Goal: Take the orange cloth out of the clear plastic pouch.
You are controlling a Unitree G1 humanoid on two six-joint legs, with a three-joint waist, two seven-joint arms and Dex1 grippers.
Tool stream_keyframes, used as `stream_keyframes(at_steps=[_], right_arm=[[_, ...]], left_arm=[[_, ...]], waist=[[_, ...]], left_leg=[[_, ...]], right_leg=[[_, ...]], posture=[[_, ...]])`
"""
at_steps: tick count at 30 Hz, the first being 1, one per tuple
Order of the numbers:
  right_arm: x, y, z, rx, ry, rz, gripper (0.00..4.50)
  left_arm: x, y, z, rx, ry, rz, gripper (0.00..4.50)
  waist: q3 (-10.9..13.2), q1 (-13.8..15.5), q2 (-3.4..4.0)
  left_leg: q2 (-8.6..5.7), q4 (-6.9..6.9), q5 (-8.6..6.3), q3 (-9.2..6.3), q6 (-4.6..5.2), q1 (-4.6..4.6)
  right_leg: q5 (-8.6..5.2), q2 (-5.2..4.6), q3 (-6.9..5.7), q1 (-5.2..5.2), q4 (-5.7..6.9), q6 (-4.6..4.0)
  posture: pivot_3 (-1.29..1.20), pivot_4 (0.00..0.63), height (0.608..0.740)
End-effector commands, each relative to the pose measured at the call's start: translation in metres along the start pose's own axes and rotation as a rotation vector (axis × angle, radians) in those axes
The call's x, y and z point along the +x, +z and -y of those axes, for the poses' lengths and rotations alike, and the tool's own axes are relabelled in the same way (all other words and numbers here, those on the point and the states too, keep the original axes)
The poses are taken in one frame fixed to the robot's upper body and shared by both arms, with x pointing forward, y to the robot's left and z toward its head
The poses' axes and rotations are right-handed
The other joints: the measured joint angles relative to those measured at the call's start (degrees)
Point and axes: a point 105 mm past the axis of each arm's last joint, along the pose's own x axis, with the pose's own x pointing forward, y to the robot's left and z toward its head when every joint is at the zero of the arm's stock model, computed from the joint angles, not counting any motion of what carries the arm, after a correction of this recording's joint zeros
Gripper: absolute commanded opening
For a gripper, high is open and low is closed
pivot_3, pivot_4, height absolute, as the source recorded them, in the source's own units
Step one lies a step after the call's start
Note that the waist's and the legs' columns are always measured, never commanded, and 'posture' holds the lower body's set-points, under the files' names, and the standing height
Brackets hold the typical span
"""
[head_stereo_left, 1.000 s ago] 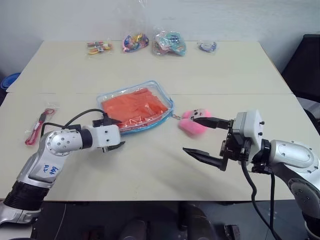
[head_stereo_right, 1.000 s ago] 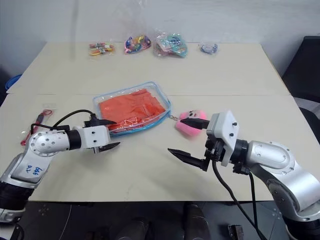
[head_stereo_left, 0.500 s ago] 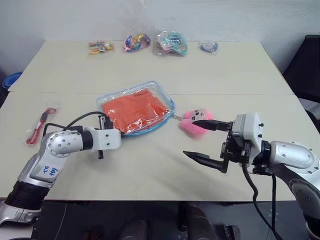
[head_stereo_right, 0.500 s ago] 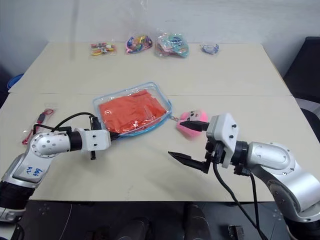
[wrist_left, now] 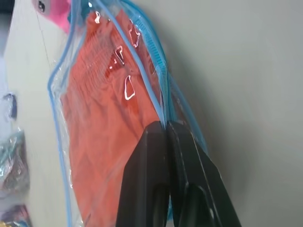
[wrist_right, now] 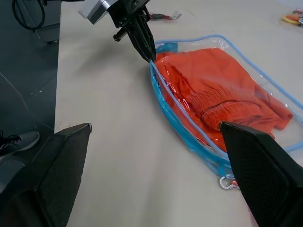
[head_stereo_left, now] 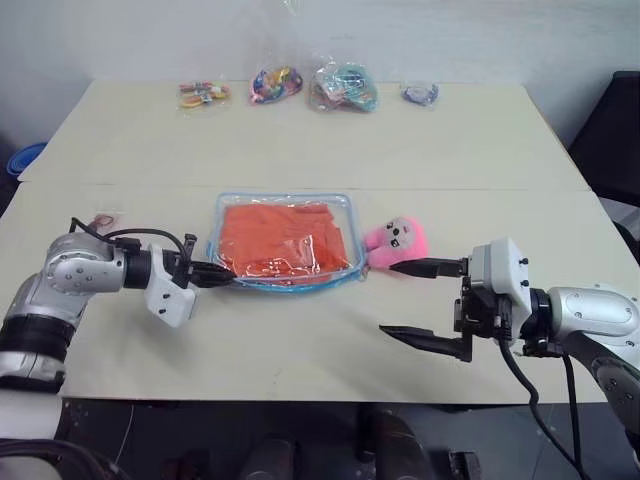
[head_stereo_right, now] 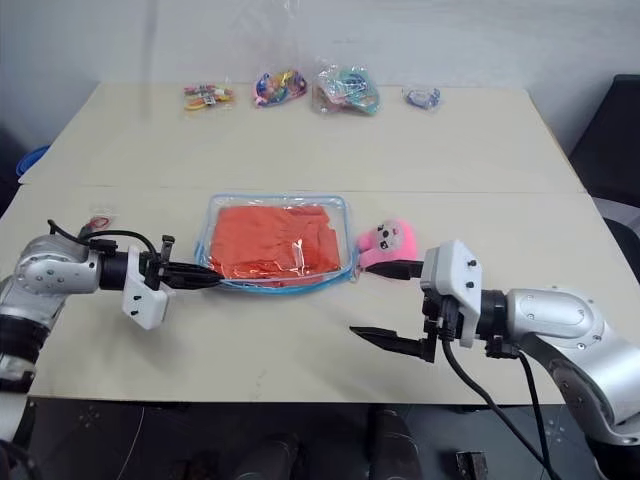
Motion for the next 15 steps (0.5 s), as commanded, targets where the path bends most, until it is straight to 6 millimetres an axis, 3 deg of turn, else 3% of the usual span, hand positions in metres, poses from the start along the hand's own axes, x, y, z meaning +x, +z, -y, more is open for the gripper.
stream_keyframes(at_steps=[1,5,6,8,15], right_arm=[[-0.004,0.009,-0.001,-0.057,-0.015,0.006,4.5],[-0.005,0.01,-0.001,-0.055,-0.045,0.01,4.5],[-0.005,0.009,-0.002,-0.054,-0.047,0.009,4.5],[-0.005,0.009,-0.002,-0.054,-0.052,0.006,4.5],[-0.005,0.009,0.001,-0.061,-0.052,0.007,4.5]], left_arm=[[0.006,-0.004,-0.001,0.011,-0.005,0.015,0.06],[0.012,-0.005,-0.006,-0.038,0.025,0.031,0.06],[0.013,-0.005,-0.006,-0.052,0.034,0.032,0.25],[0.012,-0.004,-0.004,-0.064,0.031,0.036,0.68],[-0.001,0.0,-0.002,-0.149,0.036,0.04,2.89]], waist=[[0.0,0.0,0.0],[0.0,0.0,-0.01],[0.0,-0.1,-0.01],[0.0,-0.1,-0.01],[0.0,-0.2,-0.01]], left_leg=[[0.0,0.0,0.0,0.06,0.02,0.01],[0.01,0.03,-0.01,0.12,0.07,0.01],[0.02,0.03,-0.01,0.14,0.08,0.02],[0.04,0.03,-0.01,0.17,0.08,0.04],[0.11,0.03,-0.02,0.22,0.08,0.08]], right_leg=[[0.0,0.0,-0.01,0.01,0.0,0.0],[0.03,0.0,-0.04,0.01,0.0,0.0],[0.04,0.0,-0.04,0.01,0.0,-0.01],[0.04,0.01,-0.05,0.01,0.01,-0.01],[0.06,0.02,-0.05,0.0,0.01,-0.04]], posture=[[0.0,0.15,0.74],[0.0,0.15,0.74],[0.0,0.15,0.74],[0.0,0.15,0.74],[0.0,0.15,0.74]])
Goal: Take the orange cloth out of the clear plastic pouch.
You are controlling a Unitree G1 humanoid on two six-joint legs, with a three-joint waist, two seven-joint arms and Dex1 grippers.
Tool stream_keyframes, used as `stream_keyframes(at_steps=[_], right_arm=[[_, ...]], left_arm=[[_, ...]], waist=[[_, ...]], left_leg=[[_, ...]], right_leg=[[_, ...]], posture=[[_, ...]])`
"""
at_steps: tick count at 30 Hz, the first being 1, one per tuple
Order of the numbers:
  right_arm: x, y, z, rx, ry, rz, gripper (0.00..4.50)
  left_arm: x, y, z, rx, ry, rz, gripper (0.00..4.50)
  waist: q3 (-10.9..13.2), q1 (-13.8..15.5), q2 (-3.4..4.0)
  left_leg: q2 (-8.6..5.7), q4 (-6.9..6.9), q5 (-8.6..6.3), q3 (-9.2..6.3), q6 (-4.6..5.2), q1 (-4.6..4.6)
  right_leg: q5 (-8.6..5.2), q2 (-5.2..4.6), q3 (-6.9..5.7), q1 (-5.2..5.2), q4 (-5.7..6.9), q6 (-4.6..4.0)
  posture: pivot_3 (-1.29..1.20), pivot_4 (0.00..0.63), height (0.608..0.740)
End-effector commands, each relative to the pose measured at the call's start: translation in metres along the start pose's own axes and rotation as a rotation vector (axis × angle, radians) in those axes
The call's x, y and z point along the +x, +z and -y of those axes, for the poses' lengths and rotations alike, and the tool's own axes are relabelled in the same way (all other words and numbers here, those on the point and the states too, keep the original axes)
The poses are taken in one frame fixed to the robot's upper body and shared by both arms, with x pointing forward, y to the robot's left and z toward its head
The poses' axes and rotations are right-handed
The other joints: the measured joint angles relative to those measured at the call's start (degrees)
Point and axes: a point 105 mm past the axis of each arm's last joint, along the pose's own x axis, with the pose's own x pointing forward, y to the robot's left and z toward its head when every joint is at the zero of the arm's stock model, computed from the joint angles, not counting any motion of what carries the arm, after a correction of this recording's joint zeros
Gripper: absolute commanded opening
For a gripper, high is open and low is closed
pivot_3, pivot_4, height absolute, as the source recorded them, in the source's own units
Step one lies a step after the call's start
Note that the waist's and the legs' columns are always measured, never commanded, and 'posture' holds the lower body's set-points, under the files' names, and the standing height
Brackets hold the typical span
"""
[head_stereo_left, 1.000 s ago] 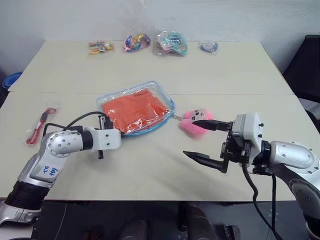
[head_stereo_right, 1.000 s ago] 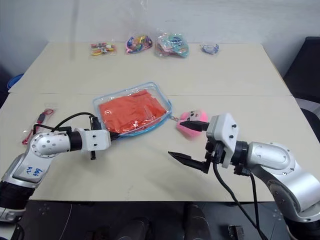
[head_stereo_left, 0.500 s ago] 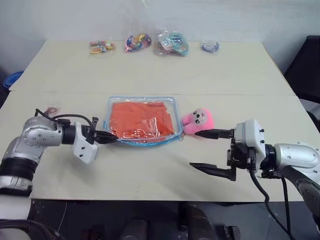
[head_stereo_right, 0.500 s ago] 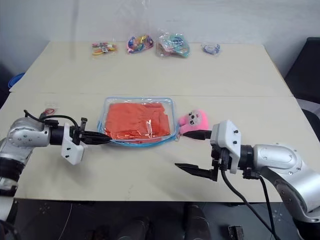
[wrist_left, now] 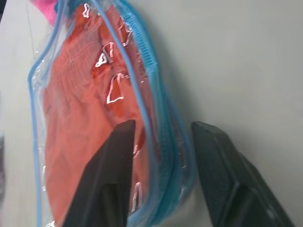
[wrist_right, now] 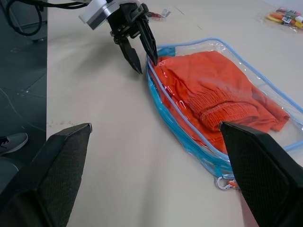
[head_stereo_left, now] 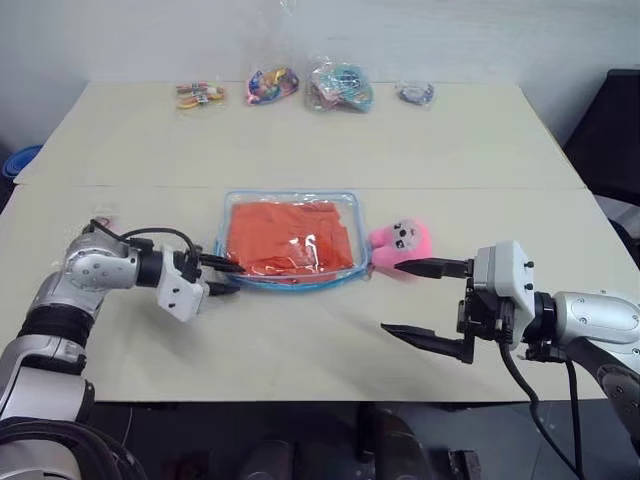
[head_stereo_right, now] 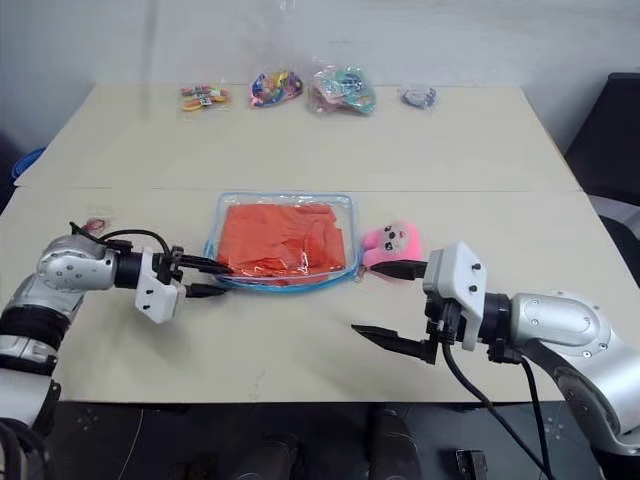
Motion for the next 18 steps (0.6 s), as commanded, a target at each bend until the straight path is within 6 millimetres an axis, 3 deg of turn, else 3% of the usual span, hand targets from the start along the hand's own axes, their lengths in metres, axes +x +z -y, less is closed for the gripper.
stream_keyframes(at_steps=[1,4,8,10,12,14,18], right_arm=[[-0.003,0.008,0.003,-0.052,-0.005,0.01,4.5],[-0.004,0.007,0.011,-0.057,-0.035,0.012,4.5],[-0.008,0.005,0.024,-0.055,-0.099,0.013,4.5],[-0.012,0.004,0.035,-0.053,-0.165,0.021,4.5],[-0.015,0.0,0.05,-0.04,-0.248,0.01,4.5],[-0.016,-0.01,0.062,-0.026,-0.308,-0.031,4.5],[-0.016,-0.031,0.083,0.063,-0.403,-0.097,4.5]], left_arm=[[-0.019,0.004,-0.013,-0.055,0.054,-0.011,3.25],[-0.035,0.005,-0.013,-0.269,0.057,-0.03,4.15],[-0.051,0.023,-0.012,-0.545,0.015,-0.006,4.15],[-0.065,0.045,-0.018,-0.79,-0.014,0.062,4.15],[-0.073,0.07,-0.036,-0.986,-0.008,0.186,4.15],[-0.073,0.09,-0.052,-1.053,0.005,0.288,4.15],[-0.062,0.11,-0.066,-1.062,0.03,0.361,4.15]], waist=[[0.0,0.0,0.0],[0.0,-0.1,0.0],[0.0,-0.5,0.01],[0.0,-0.6,-0.01],[0.1,-0.5,-0.07],[0.1,-0.2,-0.02],[0.1,-0.2,0.04]], left_leg=[[0.01,0.0,0.0,0.0,0.0,0.0],[0.03,0.0,0.0,0.0,0.0,0.0],[0.06,-0.03,-0.01,0.0,-0.01,0.01],[0.1,-0.03,-0.03,-0.03,0.0,-0.03],[0.12,-0.03,-0.04,-0.07,-0.01,-0.02],[0.15,-0.01,-0.05,-0.17,-0.02,-0.03],[0.01,-0.07,-0.06,-0.32,-0.01,0.05]], right_leg=[[0.0,0.0,0.0,0.0,0.0,0.0],[0.01,0.01,0.01,-0.01,0.0,-0.01],[0.0,0.02,0.01,-0.02,0.0,-0.02],[0.0,0.02,0.02,-0.03,-0.01,-0.02],[-0.01,0.03,0.03,-0.03,-0.01,-0.04],[-0.01,0.0,0.05,-0.01,0.0,-0.05],[-0.01,0.01,0.15,0.0,0.0,-0.05]], posture=[[0.0,0.15,0.74],[0.0,0.15,0.74],[0.0,0.15,0.74],[0.0,0.15,0.74],[0.0,0.15,0.74],[0.0,0.15,0.74],[0.0,0.15,0.74]])
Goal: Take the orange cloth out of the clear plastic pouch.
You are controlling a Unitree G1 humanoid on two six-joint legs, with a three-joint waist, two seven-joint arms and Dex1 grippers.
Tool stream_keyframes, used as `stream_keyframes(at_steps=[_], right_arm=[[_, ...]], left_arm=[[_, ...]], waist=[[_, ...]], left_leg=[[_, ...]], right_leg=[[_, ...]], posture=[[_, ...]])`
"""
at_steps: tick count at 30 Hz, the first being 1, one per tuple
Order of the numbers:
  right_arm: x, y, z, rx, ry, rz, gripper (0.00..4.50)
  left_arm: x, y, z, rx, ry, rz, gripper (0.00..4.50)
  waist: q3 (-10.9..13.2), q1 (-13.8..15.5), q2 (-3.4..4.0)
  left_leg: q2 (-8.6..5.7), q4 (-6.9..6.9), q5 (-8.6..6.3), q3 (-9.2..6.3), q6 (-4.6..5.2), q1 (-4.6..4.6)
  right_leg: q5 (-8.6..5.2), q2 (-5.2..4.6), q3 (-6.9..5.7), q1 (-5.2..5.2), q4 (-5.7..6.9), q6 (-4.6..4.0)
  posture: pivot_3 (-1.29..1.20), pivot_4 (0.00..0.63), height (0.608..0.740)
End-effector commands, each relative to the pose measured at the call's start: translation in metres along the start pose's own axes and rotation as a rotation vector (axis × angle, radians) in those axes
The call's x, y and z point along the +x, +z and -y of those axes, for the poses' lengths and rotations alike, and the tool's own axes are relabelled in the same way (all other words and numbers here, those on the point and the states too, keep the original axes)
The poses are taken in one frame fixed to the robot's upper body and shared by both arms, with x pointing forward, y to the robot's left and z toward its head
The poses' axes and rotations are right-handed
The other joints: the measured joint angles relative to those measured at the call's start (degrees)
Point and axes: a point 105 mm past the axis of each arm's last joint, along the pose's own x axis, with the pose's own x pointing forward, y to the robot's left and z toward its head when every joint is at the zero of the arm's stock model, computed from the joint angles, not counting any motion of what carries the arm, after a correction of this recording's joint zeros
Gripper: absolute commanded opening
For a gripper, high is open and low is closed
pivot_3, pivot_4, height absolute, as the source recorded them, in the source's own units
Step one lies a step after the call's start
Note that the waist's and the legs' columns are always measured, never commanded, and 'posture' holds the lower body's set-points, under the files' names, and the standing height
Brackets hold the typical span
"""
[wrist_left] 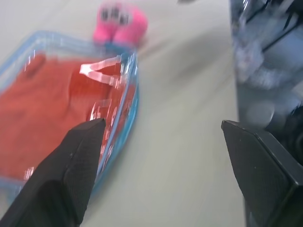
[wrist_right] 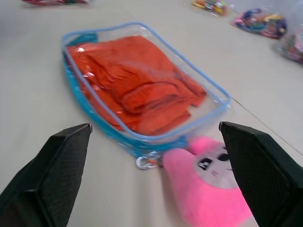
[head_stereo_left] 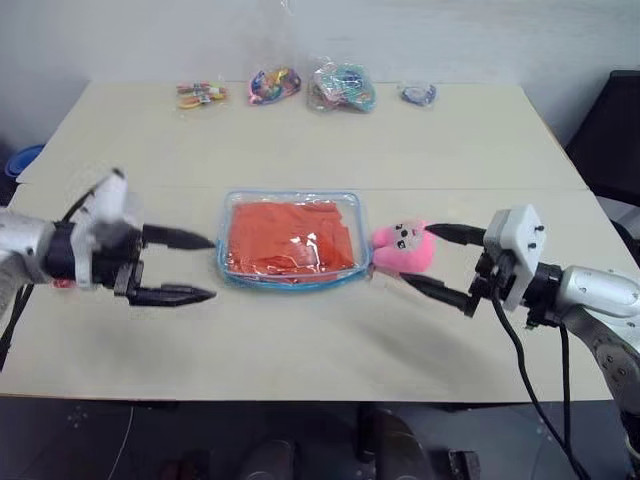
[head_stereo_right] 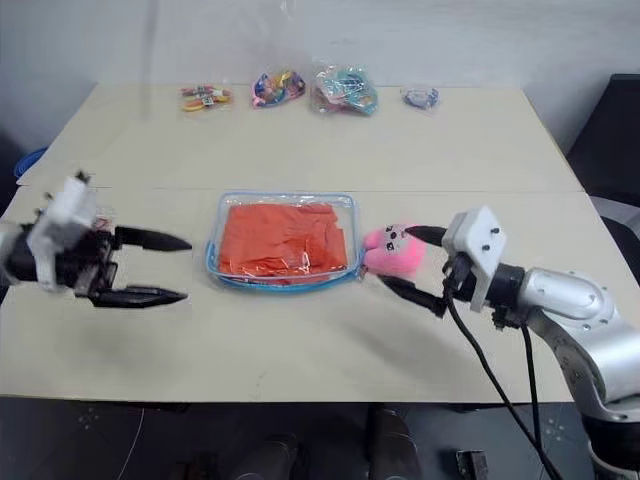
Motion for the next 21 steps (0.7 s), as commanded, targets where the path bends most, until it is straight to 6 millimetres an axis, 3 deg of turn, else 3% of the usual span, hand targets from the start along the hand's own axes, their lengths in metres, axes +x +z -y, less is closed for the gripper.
stream_keyframes(at_steps=[1,7,15,18,21], right_arm=[[0.006,-0.011,0.017,0.062,-0.089,-0.039,4.5],[0.02,-0.033,0.037,0.313,-0.184,-0.038,4.5],[0.043,-0.048,0.034,0.51,-0.174,-0.013,4.5],[0.045,-0.045,0.033,0.541,-0.175,0.024,3.87],[0.042,-0.041,0.031,0.533,-0.167,0.042,2.77]], left_arm=[[0.012,0.011,0.009,-0.015,-0.02,0.048,4.15],[0.023,0.015,0.01,0.04,-0.007,0.063,4.15],[0.026,0.016,0.002,0.088,0.042,0.065,4.15],[0.026,0.013,0.001,0.096,0.05,0.055,4.18],[0.026,0.011,0.002,0.097,0.051,0.052,4.18]], waist=[[0.0,-0.2,0.03],[0.0,-1.4,0.04],[0.1,-1.5,0.1],[0.1,-1.5,0.1],[0.1,-1.6,0.13]], left_leg=[[0.01,-0.01,0.0,0.02,-0.01,0.01],[0.06,-0.02,0.03,0.31,-0.09,0.01],[0.07,-0.02,0.04,0.32,-0.14,0.01],[0.05,0.0,0.04,0.31,-0.14,0.0],[0.07,-0.01,0.03,0.31,-0.15,0.0]], right_leg=[[0.0,0.02,0.0,-0.01,0.0,0.0],[-0.02,0.07,-0.05,-0.04,0.02,-0.06],[-0.03,0.09,-0.06,-0.07,0.02,-0.08],[-0.03,0.07,-0.06,-0.07,0.02,-0.08],[-0.03,0.08,-0.06,-0.08,0.02,-0.08]], posture=[[0.0,0.15,0.74],[0.0,0.15,0.74],[0.0,0.15,0.74],[0.0,0.15,0.74],[0.0,0.15,0.74]])
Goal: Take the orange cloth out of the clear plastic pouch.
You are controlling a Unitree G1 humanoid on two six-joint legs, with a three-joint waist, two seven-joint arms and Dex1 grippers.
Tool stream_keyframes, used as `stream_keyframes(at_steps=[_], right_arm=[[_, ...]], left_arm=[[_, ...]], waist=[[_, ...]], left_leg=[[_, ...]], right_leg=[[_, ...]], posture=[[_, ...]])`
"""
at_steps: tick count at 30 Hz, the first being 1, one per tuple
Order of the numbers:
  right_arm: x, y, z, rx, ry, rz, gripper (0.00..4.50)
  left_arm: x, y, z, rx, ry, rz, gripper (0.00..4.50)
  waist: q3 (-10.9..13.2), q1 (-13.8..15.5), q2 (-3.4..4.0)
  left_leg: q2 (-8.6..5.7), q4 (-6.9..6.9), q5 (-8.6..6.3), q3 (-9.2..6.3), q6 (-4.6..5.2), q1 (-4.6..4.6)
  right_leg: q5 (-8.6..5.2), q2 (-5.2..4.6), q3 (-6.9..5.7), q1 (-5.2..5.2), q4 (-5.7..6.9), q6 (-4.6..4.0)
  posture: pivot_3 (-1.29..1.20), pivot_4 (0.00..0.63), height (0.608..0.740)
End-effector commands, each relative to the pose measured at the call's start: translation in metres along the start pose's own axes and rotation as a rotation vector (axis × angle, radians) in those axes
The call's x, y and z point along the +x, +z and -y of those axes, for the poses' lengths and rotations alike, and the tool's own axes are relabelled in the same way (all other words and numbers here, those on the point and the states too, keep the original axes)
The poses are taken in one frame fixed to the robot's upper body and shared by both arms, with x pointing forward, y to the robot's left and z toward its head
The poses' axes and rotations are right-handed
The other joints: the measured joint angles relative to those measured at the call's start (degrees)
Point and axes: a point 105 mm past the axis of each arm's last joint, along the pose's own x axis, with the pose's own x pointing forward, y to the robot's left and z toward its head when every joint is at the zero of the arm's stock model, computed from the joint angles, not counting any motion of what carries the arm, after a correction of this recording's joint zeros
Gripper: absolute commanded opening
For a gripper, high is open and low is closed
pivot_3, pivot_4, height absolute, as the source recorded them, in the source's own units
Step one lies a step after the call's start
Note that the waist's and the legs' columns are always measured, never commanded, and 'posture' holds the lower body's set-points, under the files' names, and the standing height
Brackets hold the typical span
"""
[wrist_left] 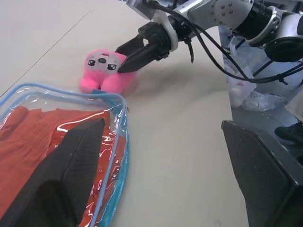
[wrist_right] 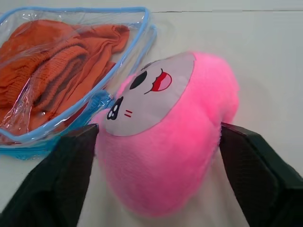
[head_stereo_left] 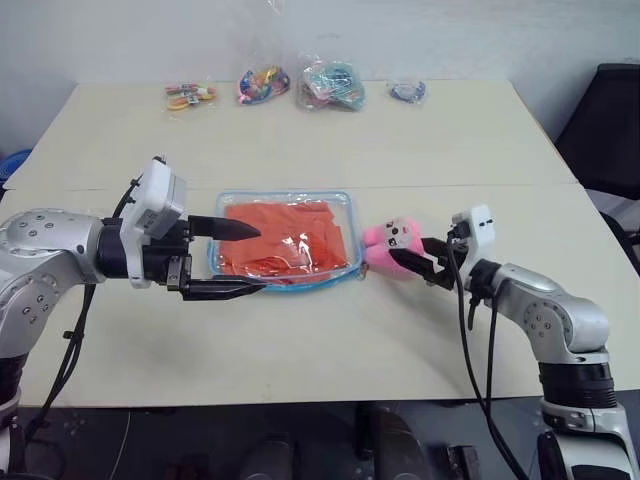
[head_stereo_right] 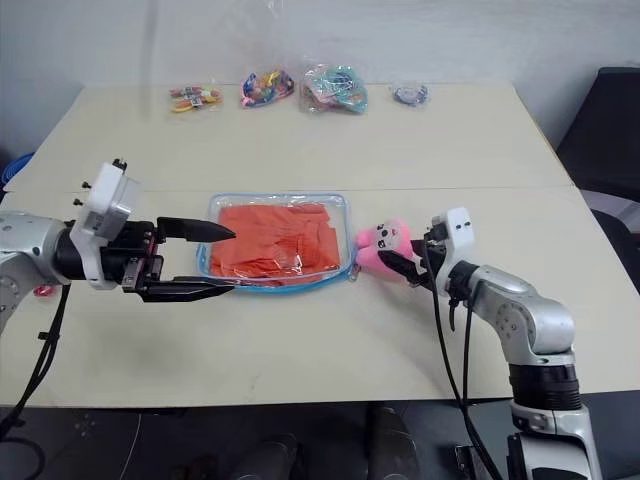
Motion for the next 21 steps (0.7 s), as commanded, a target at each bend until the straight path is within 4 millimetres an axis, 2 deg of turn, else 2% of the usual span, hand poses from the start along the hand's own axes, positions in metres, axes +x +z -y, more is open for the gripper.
stream_keyframes(at_steps=[1,7,9,11,14,17,21], right_arm=[[-0.009,0.019,-0.006,-0.022,0.022,0.076,2.39],[-0.023,0.03,-0.006,-0.049,0.001,0.124,0.37],[-0.03,0.041,-0.012,-0.135,-0.003,0.169,0.01],[-0.035,0.049,-0.019,-0.228,-0.007,0.201,0.0],[-0.04,0.044,-0.048,-0.447,0.101,0.171,0.0],[-0.038,0.015,-0.082,-0.648,0.294,0.057,0.0],[-0.029,-0.01,-0.104,-0.769,0.446,-0.009,0.0]], left_arm=[[-0.006,0.01,0.0,0.061,0.022,0.02,4.18],[-0.006,0.007,-0.003,0.063,0.032,0.017,4.18],[-0.005,0.006,-0.003,0.065,0.031,0.017,4.18],[-0.004,0.006,-0.004,0.066,0.031,0.016,4.18],[-0.002,0.004,-0.006,0.068,0.026,0.014,4.18],[0.002,0.003,-0.006,0.073,0.012,0.014,4.18],[0.006,0.001,-0.008,0.078,0.0,0.012,4.18]], waist=[[0.0,0.0,0.0],[0.0,0.1,0.02],[0.0,0.2,0.02],[0.0,0.1,0.03],[0.0,0.2,0.04],[0.0,0.2,0.03],[0.0,0.1,0.01]], left_leg=[[0.0,0.0,0.0,0.0,-0.01,0.0],[0.0,0.01,0.0,0.0,-0.01,0.0],[-0.01,0.01,0.0,0.0,-0.01,-0.01],[-0.02,0.0,0.0,0.0,-0.01,-0.01],[-0.02,-0.01,0.0,0.01,-0.01,0.0],[-0.03,-0.01,-0.01,0.03,-0.02,0.01],[-0.02,0.02,-0.01,0.06,-0.02,0.03]], right_leg=[[0.0,0.0,0.0,0.0,0.0,0.0],[0.0,-0.01,0.0,0.0,0.0,0.0],[0.0,-0.02,0.0,0.0,0.0,0.0],[0.0,-0.02,0.0,0.0,0.0,0.0],[0.0,-0.01,0.0,0.0,0.0,0.0],[0.0,0.0,0.01,0.01,-0.01,0.0],[0.01,-0.01,0.03,0.04,0.0,0.01]], posture=[[0.0,0.15,0.74],[0.0,0.15,0.74],[0.0,0.15,0.74],[0.0,0.15,0.74],[0.0,0.15,0.74],[0.0,0.15,0.74],[0.0,0.15,0.74]])
